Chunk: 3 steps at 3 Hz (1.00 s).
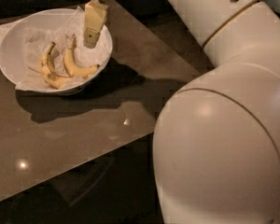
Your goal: Pick banana from white bowl
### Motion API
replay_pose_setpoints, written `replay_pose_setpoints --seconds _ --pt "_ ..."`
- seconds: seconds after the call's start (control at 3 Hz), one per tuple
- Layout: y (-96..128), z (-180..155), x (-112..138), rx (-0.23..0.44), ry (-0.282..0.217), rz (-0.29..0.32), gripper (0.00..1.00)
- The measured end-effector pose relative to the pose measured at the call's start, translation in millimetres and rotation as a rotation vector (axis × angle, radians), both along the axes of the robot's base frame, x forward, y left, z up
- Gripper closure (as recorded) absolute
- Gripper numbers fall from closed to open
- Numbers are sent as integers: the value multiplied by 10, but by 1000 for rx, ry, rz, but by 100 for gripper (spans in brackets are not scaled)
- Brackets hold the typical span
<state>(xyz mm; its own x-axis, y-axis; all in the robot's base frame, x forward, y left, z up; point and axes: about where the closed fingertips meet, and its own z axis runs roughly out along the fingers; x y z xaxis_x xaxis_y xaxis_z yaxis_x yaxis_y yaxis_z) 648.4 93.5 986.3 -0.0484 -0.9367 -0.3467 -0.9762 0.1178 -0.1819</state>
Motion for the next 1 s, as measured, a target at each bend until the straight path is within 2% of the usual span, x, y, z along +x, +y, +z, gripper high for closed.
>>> replay_pose_setpoints --seconds 0.33,1.0 --pt "78 -18 24 -17 7 -1 29" --pt "190 -230 237 -58 44 -23 31"
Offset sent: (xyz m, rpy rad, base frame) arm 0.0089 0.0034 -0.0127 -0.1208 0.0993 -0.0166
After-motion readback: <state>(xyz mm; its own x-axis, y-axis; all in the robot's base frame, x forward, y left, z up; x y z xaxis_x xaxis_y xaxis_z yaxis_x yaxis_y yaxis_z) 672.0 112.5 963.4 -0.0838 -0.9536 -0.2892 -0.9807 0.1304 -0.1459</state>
